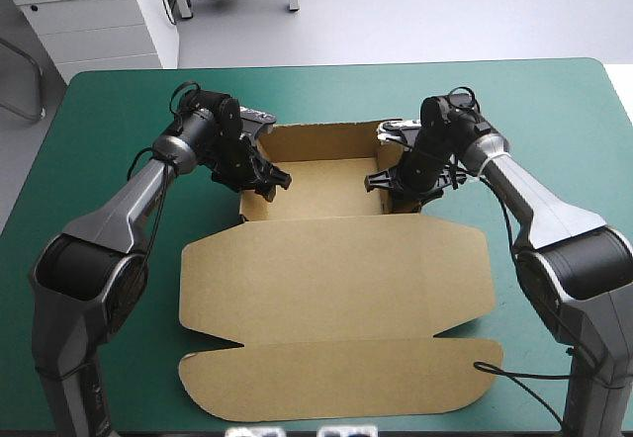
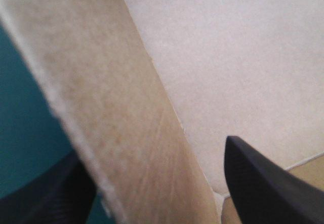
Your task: Fold the box
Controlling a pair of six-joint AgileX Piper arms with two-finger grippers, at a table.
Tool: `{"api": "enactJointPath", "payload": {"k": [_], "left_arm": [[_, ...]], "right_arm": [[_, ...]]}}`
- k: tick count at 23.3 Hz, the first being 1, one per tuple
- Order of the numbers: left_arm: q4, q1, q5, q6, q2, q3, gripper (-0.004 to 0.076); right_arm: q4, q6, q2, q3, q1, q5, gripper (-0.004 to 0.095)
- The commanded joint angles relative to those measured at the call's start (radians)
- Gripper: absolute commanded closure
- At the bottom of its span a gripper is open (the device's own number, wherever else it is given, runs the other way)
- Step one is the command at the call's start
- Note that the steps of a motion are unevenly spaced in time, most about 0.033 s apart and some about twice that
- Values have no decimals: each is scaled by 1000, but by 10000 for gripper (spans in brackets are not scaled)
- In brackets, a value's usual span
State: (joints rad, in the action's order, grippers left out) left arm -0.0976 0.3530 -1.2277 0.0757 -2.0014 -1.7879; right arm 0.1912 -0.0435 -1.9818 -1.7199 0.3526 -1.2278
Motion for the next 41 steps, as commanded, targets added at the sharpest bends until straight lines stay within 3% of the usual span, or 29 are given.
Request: {"api": "enactJointPath", "payload": {"k": [1, 3, 12, 14, 17, 21, 24, 33, 41], "left_arm": [[-7, 3, -60, -18, 82, -26, 166], [-7, 3, -60, -18, 87, -32, 166], [29, 3, -60, -18, 200, -95, 181], [29, 3, -60, -18, 245, -95, 237], [29, 3, -61, 15, 315, -93, 384], [44, 3, -61, 186, 493, -24, 716], [98, 3, -61, 236, 662, 103, 728], [180, 3, -61, 232, 929, 442, 728], [163, 3, -59, 151, 1158, 826, 729]], "right_arm": [[39, 22, 54, -30, 4, -20, 131], [39, 22, 56, -30, 4, -20, 79], [-46, 44, 234, -33, 4, -7, 98], [-54, 44, 284, -33, 4, -7, 98], [-54, 44, 334, -33, 4, -7, 98], [-54, 49, 391, -33, 4, -7, 98], [-54, 49, 393, -29, 4, -10, 98], [-54, 51, 391, -29, 4, 43, 98], [-54, 57, 321, -29, 4, 53, 98]]}}
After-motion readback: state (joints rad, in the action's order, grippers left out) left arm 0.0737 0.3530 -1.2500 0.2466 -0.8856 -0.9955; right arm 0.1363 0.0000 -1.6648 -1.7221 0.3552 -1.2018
